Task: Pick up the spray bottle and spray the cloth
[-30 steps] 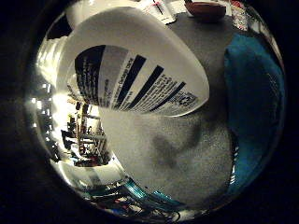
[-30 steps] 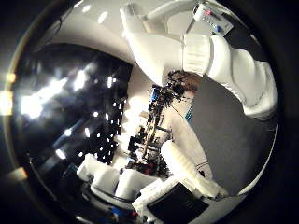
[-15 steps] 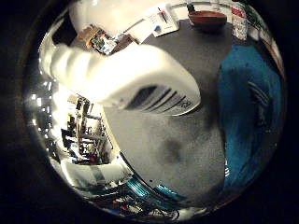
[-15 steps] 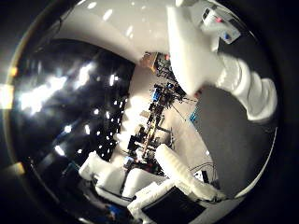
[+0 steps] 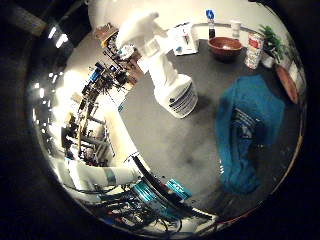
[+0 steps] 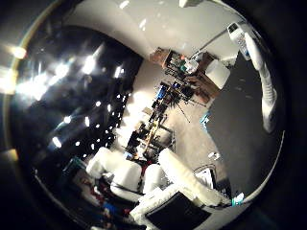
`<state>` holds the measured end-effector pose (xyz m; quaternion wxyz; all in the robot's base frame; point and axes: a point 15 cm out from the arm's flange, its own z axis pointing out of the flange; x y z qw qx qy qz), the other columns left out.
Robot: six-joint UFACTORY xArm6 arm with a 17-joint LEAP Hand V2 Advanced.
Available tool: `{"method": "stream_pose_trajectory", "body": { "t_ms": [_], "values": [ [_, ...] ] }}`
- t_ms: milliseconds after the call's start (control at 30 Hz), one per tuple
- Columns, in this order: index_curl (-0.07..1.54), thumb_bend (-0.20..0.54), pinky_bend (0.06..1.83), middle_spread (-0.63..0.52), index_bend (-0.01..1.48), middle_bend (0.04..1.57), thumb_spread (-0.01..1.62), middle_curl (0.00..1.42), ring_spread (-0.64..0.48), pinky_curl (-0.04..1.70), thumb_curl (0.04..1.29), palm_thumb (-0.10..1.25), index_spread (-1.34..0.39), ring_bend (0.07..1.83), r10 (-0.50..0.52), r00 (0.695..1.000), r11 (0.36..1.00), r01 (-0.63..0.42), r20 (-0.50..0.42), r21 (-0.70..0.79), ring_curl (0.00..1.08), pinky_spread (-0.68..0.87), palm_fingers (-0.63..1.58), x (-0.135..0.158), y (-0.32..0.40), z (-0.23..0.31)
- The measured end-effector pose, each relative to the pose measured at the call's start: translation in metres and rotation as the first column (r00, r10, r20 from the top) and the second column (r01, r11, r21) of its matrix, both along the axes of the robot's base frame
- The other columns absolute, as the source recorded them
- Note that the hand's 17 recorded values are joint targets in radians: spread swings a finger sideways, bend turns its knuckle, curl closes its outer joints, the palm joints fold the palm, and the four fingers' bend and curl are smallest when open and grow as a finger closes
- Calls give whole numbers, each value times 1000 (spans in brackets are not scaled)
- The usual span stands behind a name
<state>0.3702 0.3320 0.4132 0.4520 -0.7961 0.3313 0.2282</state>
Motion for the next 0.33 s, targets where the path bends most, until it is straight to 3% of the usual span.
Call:
{"method": "stream_pose_trajectory", "body": {
  "t_ms": [333],
  "values": [
    [262, -23, 469, 230, 166, 173, 1061, 257, 238, 313, 300, 595, -274, 241, -84, 996, 993, 86, 37, -76, 254, 418, -24, -8, -62, 7]
  ]
}}
